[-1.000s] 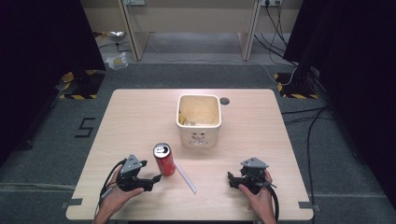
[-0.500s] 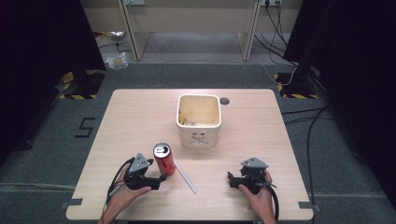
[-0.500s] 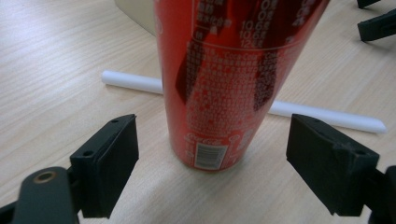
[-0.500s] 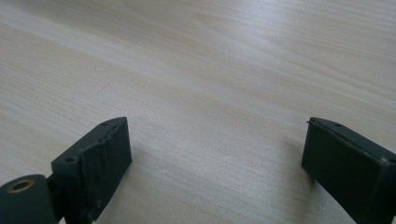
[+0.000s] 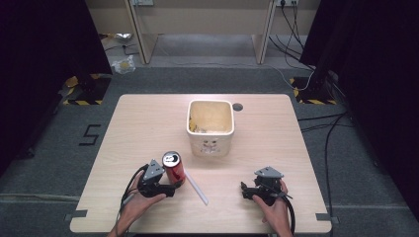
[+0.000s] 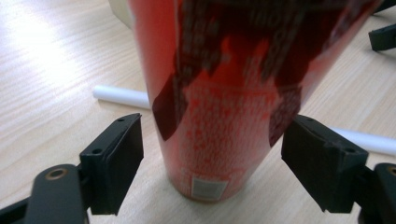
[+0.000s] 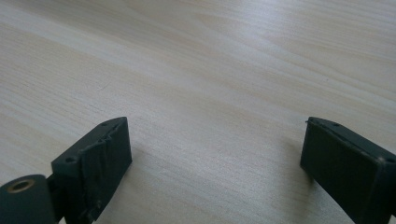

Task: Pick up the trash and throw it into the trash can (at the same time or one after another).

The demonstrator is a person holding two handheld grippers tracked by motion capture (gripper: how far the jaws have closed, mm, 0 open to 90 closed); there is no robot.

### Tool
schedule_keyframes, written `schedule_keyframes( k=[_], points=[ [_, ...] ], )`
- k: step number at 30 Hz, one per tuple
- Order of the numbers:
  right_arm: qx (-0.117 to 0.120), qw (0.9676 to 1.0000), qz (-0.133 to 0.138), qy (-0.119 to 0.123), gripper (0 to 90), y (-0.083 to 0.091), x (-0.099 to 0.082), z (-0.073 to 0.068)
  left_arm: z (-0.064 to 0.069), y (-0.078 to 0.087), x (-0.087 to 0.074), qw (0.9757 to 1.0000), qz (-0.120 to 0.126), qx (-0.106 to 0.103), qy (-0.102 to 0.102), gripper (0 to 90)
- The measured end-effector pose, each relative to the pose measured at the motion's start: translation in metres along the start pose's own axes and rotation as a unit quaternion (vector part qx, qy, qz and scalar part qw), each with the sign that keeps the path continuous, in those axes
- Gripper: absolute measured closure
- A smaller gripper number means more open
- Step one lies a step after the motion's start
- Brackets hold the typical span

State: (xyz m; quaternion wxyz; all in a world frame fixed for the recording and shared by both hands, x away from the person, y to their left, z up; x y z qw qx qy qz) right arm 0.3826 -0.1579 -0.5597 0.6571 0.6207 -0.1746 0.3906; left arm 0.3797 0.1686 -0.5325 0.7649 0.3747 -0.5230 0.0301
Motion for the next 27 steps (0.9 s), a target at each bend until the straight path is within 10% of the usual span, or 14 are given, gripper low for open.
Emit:
schedule_keyframes(
  k=[27],
  points=[
    [0.003,1.0,0.001,0.003,8.6,0.0,0.0,0.0,-0.001,0.012,0.013,0.9998,0.015,-0.006,-0.012,34.2]
  ],
)
Point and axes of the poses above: each handheld gripper's, and its own axes: y roughly backward along the jaws, x roughly out of its top, z roughly to its right, the point moved 6 cm from there along -y, roughly forward along the jaws, and after that the axes turned 13 degrees about -x, right-handed, at the moved point
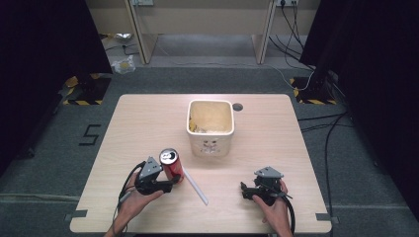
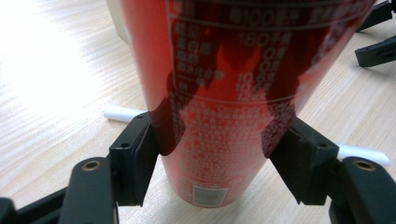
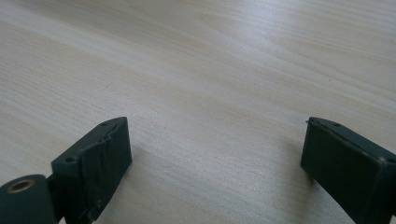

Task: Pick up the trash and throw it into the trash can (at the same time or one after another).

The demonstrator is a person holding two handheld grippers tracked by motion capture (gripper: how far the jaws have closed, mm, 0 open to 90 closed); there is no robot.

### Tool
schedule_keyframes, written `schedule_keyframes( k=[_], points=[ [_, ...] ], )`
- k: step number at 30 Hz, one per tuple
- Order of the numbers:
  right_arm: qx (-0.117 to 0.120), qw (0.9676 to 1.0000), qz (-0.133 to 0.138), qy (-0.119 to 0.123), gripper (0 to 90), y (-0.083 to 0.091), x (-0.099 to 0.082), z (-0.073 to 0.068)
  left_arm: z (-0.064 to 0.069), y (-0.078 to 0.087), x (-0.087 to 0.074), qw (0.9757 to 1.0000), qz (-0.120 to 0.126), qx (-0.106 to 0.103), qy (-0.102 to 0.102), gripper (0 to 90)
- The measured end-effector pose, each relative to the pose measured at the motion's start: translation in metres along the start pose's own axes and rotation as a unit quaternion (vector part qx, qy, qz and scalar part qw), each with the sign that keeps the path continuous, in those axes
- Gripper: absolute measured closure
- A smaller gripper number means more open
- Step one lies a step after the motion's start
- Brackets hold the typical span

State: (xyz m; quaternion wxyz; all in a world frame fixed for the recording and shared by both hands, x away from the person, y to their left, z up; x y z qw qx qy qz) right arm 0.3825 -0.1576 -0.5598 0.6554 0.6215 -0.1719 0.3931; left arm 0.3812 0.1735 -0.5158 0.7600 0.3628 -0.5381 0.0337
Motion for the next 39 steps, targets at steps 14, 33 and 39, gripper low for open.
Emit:
schedule_keyframes(
  k=[14,33,39],
  points=[
    [0.0,1.0,0.0,0.0,8.6,0.0,0.0,0.0,-0.003,0.005,0.006,1.0,0.004,-0.002,0.002,34.2],
    [0.0,1.0,0.0,0.0,8.6,0.0,0.0,0.0,-0.008,0.019,0.033,0.9998,0.015,-0.008,0.004,34.2],
    [0.0,1.0,0.0,0.0,8.6,0.0,0.0,0.0,-0.01,0.024,0.039,0.9999,0.015,-0.008,0.002,34.2]
  ],
)
Point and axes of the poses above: each handheld gripper's, and its own axes: y roughly backward along the jaws, x roughly out of its top, z roughly to its right, the point moved 6 cm from there along -y, roughly forward along the jaws, and after that the axes turned 13 degrees about -x, right-handed, at the moved point
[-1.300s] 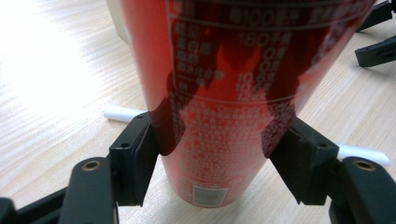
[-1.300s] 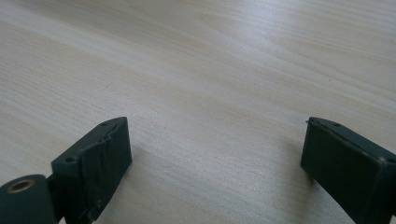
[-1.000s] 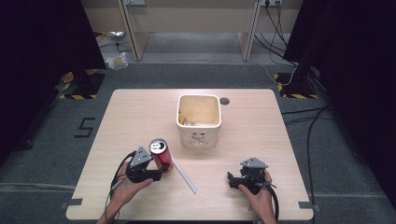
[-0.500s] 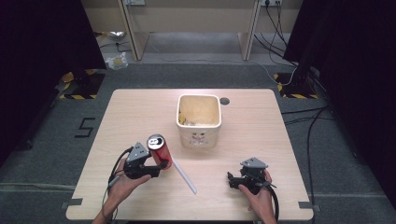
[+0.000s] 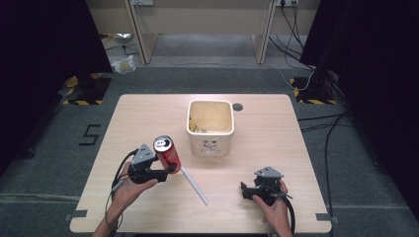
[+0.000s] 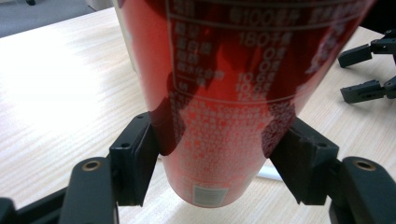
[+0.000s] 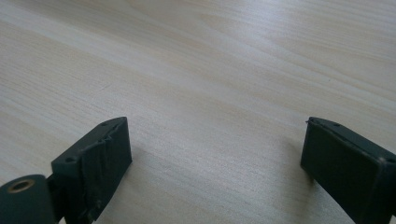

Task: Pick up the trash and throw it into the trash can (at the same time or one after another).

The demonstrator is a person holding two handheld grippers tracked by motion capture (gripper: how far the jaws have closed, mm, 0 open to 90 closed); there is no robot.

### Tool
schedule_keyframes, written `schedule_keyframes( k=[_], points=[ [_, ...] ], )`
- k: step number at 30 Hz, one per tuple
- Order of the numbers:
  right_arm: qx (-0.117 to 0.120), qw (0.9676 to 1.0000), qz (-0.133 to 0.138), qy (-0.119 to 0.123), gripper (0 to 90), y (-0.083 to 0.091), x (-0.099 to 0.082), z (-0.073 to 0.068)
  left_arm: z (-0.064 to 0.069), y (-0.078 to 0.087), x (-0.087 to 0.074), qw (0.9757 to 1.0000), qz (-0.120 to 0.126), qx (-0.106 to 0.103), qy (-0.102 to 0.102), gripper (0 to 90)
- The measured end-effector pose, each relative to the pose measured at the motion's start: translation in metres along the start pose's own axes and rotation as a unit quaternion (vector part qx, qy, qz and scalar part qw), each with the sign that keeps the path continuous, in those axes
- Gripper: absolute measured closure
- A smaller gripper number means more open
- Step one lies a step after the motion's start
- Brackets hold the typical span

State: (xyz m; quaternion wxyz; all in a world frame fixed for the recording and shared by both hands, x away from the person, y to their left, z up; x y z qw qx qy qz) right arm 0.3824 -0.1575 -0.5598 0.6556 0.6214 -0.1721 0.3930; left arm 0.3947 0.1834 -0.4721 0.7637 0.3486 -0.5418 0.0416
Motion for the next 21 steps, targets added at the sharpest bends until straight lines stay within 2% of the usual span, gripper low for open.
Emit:
schedule_keyframes(
  k=[10,21],
  points=[
    [0.0,1.0,0.0,0.0,8.7,0.0,0.0,0.0,-0.003,0.01,0.028,0.9999,0.014,-0.007,-0.008,34.2],
    [0.0,1.0,0.0,0.0,8.6,0.0,0.0,0.0,-0.007,0.015,0.041,0.9997,0.02,-0.008,-0.009,34.1]
  ],
)
Point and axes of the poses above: each handheld gripper's, and its own axes: y roughly backward along the jaws, x roughly out of its top, z roughly to its right, the point moved 6 cm from there along -y, roughly forward along the jaws, and after that the axes turned 13 degrees about -x, right-handed, at the moved point
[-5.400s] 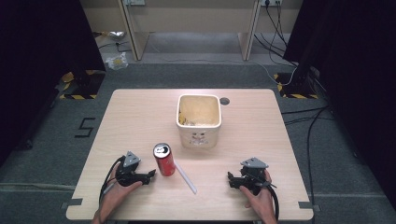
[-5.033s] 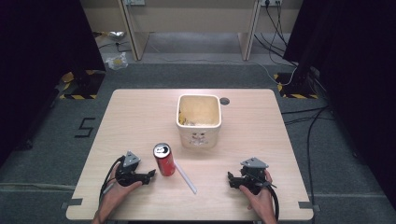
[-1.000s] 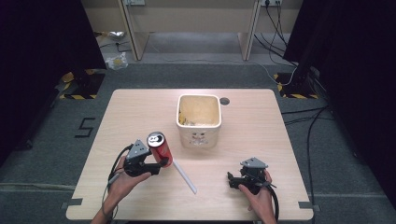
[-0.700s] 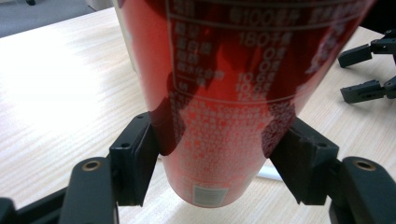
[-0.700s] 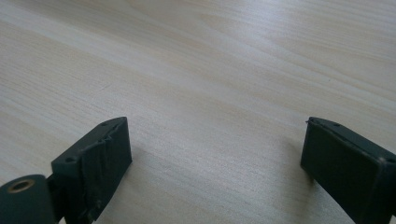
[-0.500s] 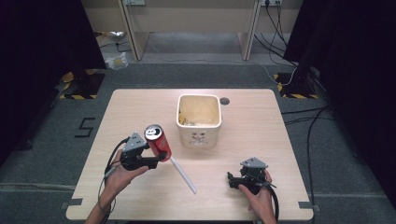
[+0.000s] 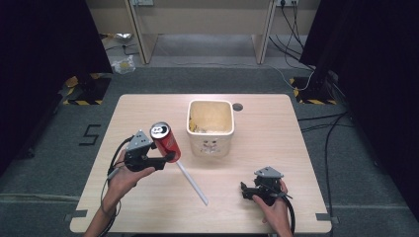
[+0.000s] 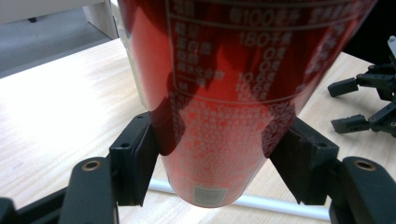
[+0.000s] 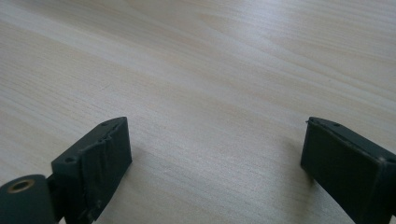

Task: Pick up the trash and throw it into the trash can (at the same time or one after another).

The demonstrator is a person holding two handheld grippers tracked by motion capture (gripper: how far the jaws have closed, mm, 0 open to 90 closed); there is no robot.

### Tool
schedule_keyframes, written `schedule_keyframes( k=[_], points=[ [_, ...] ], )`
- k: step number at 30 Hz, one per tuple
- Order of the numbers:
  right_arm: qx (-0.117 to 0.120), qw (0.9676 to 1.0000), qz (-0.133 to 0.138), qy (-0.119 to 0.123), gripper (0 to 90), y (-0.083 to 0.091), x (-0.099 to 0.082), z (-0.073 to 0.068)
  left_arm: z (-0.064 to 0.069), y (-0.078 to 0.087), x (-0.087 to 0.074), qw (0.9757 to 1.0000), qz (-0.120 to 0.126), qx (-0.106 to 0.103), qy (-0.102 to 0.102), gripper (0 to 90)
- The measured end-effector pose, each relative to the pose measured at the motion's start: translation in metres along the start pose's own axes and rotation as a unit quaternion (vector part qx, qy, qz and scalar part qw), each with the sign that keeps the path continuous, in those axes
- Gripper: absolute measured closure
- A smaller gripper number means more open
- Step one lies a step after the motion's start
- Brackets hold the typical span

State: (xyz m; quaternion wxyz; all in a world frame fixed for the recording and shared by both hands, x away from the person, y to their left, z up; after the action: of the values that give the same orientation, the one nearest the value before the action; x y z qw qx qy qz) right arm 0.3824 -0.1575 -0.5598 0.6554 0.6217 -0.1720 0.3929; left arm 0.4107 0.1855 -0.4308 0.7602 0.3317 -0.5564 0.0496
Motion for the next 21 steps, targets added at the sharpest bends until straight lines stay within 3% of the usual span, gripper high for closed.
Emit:
schedule_keyframes(
  k=[21],
  points=[
    [0.0,1.0,0.0,0.0,8.6,0.0,0.0,0.0,-0.008,0.006,0.049,0.9995,0.021,-0.024,-0.004,34.1]
  ],
)
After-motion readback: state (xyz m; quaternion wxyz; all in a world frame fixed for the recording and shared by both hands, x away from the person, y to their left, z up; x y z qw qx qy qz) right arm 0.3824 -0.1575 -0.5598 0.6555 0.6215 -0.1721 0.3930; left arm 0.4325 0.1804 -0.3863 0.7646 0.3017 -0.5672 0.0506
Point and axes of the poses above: each handheld gripper's, and its own axes: y roughly backward along the jaws, x roughly out of its top, z roughly to its right, the point moved 6 cm from there along -y, roughly forward along the jaws, and after that the axes turned 13 degrees about -x, right-handed, at the moved point
